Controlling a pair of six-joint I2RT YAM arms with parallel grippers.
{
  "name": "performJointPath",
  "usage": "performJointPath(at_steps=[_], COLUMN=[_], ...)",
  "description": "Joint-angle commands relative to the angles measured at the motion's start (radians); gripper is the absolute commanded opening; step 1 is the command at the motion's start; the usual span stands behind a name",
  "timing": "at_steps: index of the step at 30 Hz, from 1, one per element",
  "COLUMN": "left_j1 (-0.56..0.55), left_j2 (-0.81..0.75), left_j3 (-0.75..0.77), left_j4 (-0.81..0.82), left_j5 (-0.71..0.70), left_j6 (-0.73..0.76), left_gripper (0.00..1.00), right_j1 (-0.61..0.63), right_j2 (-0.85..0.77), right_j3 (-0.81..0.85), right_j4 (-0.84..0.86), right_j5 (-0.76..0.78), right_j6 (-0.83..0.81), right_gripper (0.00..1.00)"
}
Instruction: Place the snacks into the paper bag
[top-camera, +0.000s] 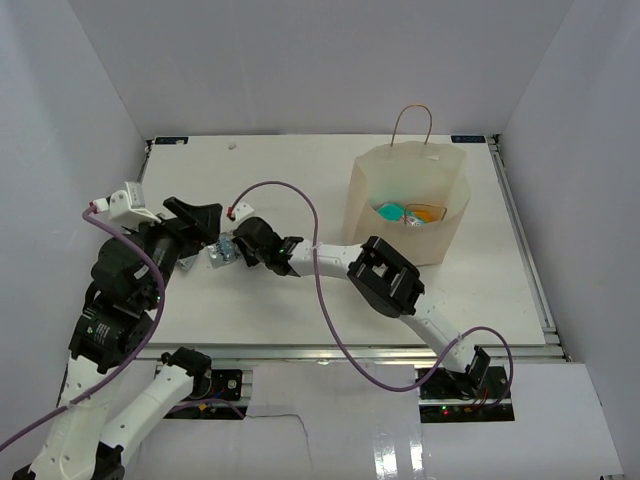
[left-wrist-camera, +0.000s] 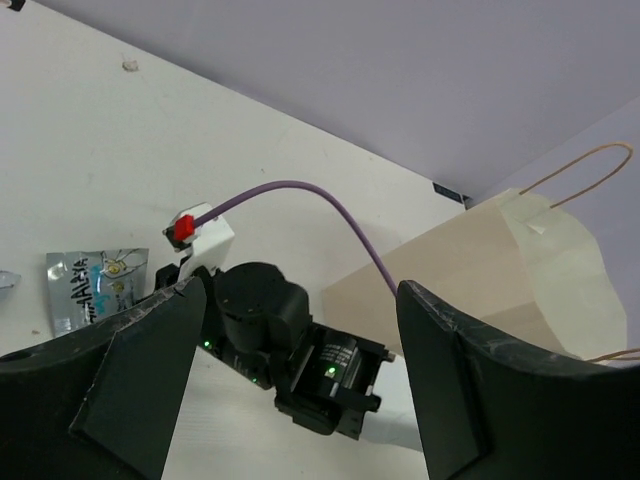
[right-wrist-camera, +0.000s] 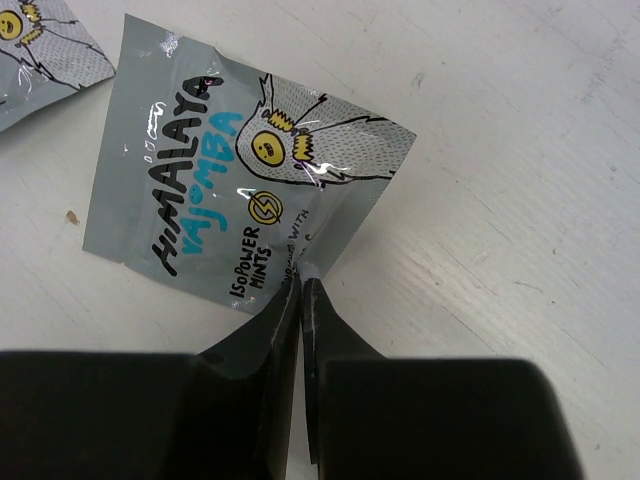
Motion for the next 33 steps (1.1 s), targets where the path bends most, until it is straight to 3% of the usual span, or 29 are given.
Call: performJointPath(at_steps=[1, 3, 8, 13, 26, 33], left_j1=[-0.002, -0.002, -0.002, -0.002, -0.002, -0.002], left_j2=[-0.005, -0.013, -0.018, 0.005, 0.024, 0.080], left_j3=[-0.045, -0.066, -0.089, -0.063, -0.051, 0.015], left_j4=[-0.015, -0.013, 0.004, 0.059, 0.159, 0.252], left_j5=[0.013, 0.006, 0.005, -0.001, -0.075, -0.041], left_j6=[-0.012, -0.022, -0.036, 0.005, 0.027, 0.065], left_gripper=[0.88, 0.88, 0.88, 0.88, 0.88, 0.88], right_j1=[-0.034, -0.048, -0.109, -0.131, -0.131, -0.172], right_j2=[-0.034, -0.076, -0.175, -0.279, -0.495, -0.722], right_j3=[-0.064, -0.089, -0.130, -0.168, -0.182, -0.214], right_j4=[-0.104, -0.096, -0.086, -0.086, -0.144, -0.199], right_j5=[-0.081, -0.121, -0.393, -0.491, -0.525, -0.549], right_j6=[-0.037, -0.046, -0.158, -0.232, -0.385, -0.522], right_gripper=[0.08, 0.08, 0.08, 0.08, 0.08, 0.08])
